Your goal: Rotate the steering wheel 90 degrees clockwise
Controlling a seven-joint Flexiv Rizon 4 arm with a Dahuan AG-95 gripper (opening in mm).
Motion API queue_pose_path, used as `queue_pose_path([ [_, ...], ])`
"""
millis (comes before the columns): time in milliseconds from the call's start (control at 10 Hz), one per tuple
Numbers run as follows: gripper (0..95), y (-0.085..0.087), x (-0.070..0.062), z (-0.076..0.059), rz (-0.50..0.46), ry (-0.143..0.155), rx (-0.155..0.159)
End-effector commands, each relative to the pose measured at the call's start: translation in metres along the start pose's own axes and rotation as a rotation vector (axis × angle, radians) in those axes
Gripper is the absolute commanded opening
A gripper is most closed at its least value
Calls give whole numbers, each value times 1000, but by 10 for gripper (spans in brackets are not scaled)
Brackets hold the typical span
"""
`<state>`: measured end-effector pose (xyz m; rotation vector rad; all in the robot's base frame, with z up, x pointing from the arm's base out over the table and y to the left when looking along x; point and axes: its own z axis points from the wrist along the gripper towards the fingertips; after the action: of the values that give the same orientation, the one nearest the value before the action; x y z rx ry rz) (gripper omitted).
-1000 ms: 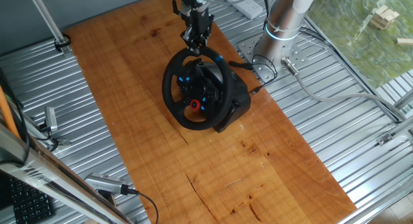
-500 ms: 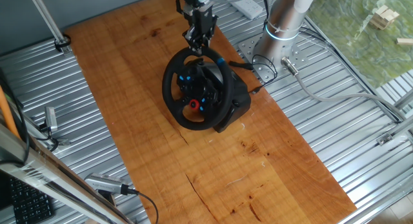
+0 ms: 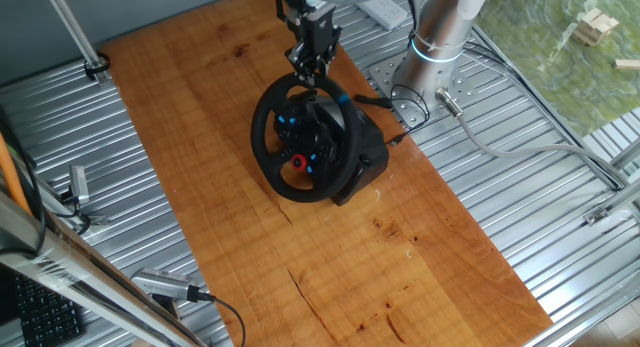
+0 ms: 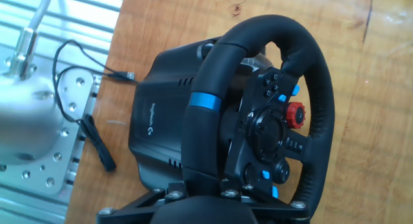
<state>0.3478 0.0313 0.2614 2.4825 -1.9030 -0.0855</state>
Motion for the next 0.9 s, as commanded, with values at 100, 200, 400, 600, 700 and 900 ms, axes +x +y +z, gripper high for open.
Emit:
queue_pose_path([
  [100,0,-2,-4,12,41,1,10],
  [200,0,-3,-7,13,62,1,14],
  [400,0,-3,-11,15,83,1,17],
  [600,0,-3,-11,16,120,-16,26],
  [700,0,-3,-11,16,129,-21,29],
  [900,0,-3,-12,16,138,-20,33],
])
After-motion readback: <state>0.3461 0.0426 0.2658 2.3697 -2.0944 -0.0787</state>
